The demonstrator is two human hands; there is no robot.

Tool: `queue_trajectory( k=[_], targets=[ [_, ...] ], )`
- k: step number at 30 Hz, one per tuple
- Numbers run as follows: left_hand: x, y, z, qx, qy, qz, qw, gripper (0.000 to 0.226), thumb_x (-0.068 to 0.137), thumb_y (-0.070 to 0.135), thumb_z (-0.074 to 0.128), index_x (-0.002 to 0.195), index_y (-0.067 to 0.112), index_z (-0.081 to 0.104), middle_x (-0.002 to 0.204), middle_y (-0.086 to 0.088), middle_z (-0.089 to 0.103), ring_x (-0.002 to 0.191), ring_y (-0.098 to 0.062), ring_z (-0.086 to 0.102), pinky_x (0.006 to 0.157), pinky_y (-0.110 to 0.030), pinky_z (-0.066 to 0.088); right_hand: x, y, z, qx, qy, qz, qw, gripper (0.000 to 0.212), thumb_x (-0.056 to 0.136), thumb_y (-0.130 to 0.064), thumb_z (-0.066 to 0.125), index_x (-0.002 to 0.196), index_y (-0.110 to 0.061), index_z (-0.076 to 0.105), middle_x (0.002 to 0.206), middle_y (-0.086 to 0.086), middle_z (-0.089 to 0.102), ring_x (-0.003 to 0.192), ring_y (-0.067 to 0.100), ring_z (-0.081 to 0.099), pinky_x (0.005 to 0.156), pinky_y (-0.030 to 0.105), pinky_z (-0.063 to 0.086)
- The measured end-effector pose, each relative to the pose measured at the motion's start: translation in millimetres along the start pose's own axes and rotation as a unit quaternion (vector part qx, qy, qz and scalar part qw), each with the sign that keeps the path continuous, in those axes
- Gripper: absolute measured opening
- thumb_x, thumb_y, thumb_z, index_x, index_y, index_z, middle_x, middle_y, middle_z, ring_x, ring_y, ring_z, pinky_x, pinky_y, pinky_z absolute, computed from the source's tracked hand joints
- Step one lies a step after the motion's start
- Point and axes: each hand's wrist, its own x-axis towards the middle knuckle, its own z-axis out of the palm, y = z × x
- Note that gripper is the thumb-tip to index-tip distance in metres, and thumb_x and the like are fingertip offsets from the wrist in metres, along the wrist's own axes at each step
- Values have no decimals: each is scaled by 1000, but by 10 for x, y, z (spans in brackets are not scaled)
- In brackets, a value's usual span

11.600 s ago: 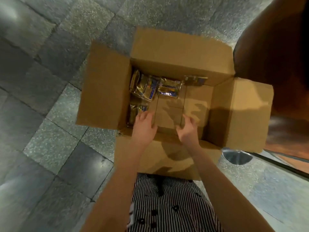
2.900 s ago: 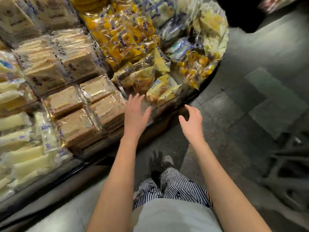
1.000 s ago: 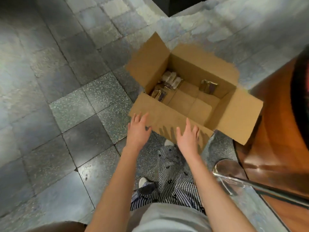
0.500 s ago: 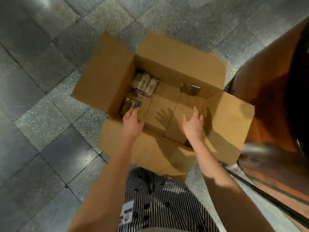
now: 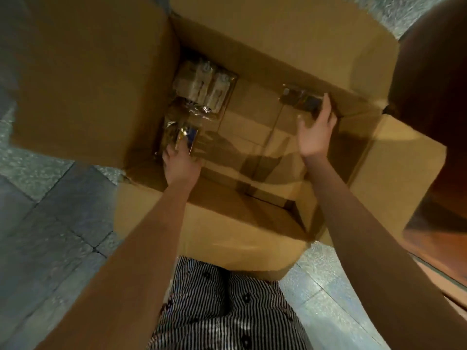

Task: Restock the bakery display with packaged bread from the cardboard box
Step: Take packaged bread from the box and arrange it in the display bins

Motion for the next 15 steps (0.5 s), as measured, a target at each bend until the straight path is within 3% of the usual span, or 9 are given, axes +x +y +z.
queue_trajectory(
  k=[4,7,11,15],
  targets=[
    [367,-106,69,22,4,-19,1000,79,93,30,65,155,31,17,162,-17,7,149,-41,7,117,-59,21,173,106,179,28,0,-18,999,63,100,-27,53,154,-29,20,158,13,20,145,27,28,114,32,25],
    [594,-218,123,40,-13,-13,999,88,92,34,66,154,44,6,164,-16,-3,149,-41,3,116,-61,21,298,182,299,49,28,-15,998,50,100,-28,53,146,-27,34,146,8,37,128,13,41,102,24,33],
    [777,-268,191,58,-33,-8,998,95,89,37,70,153,49,0,163,-17,-10,148,-44,1,114,-65,21,454,279,426,71,85,-5,994,37,99,-38,51,131,-22,42,123,-9,54,113,8,51,101,31,44],
    [831,-256,239,95,-12,0,995,100,85,40,73,153,47,1,161,-22,-3,143,-49,12,111,-65,25,557,258,532,42,165,-11,985,26,95,-42,57,104,-20,45,103,-11,58,99,10,59,90,27,48]
  ],
)
